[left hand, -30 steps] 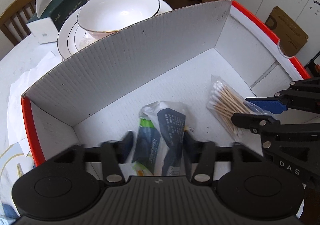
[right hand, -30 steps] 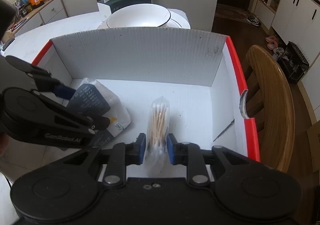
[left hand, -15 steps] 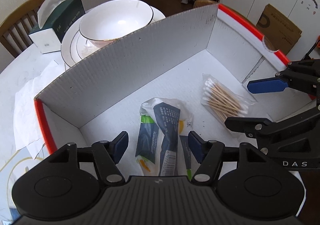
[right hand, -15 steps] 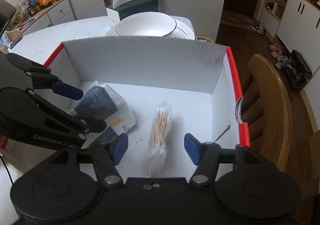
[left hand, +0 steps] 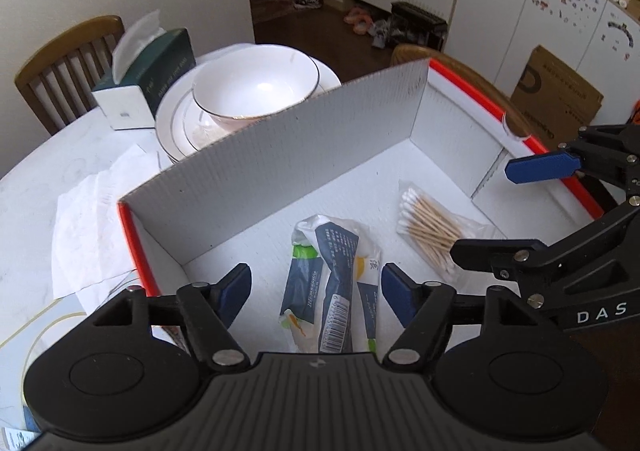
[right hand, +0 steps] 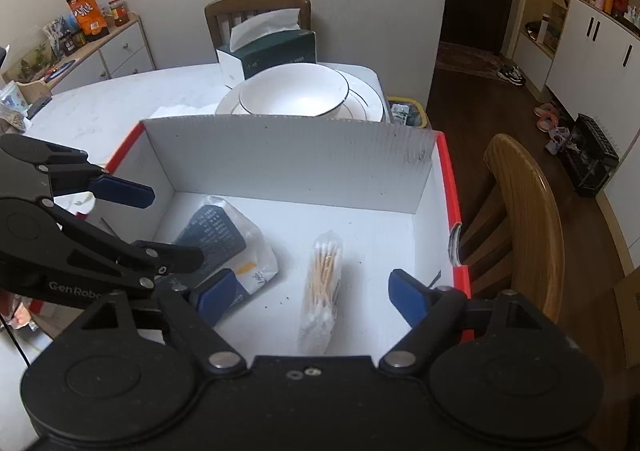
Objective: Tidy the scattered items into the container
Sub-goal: 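Open both tools to drop the wipes and swab bag into the box, then withdraw both tools from the box back toward the item pile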
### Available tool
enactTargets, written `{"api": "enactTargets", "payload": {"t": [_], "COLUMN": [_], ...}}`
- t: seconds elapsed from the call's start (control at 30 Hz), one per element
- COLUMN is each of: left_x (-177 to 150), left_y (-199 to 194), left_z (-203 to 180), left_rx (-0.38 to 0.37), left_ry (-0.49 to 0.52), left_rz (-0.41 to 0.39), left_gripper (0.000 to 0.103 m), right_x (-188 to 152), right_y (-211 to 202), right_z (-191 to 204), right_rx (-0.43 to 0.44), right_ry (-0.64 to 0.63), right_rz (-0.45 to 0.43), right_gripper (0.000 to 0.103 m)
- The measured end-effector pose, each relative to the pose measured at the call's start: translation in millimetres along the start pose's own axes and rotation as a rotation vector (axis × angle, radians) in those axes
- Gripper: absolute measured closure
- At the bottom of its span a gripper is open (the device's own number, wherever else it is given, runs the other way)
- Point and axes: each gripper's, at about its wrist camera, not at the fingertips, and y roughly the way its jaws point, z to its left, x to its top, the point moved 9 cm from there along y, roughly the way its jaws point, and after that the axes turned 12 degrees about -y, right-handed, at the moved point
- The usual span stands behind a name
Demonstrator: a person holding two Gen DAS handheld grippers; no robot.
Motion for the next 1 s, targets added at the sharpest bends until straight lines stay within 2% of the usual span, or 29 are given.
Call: {"api": "enactTargets", "payload": {"t": [0.2, 0.47, 0.9, 1.0], "left_x": [-1, -5, -19, -24], "left_y": [-11, -34, -80, -89], "left_z": [1, 7, 32, 42], "left_rx": [-0.018, -0.04, -0.101, -0.091], "left_ry": [-0.023, -0.025, -0.059, -0.058], "left_rz": [-0.022, -0.072, -0.158, -0.176], "left_gripper": [0.029, 0.018, 0.014, 0.006], "right_x": [3, 6, 12, 13], "right_y": [-13, -32, -57, -62], "right_z": [4, 15, 53, 65], "right_rx": [-0.012, -0.044, -0.068, -0.064], "right_ry": [-0.001, -0.013, 0.016, 0.026], "right_rz": [-0.022, -0.04, -0.072, -0.081], "right_gripper": [0.016, 0.015, 0.015, 0.015]}}
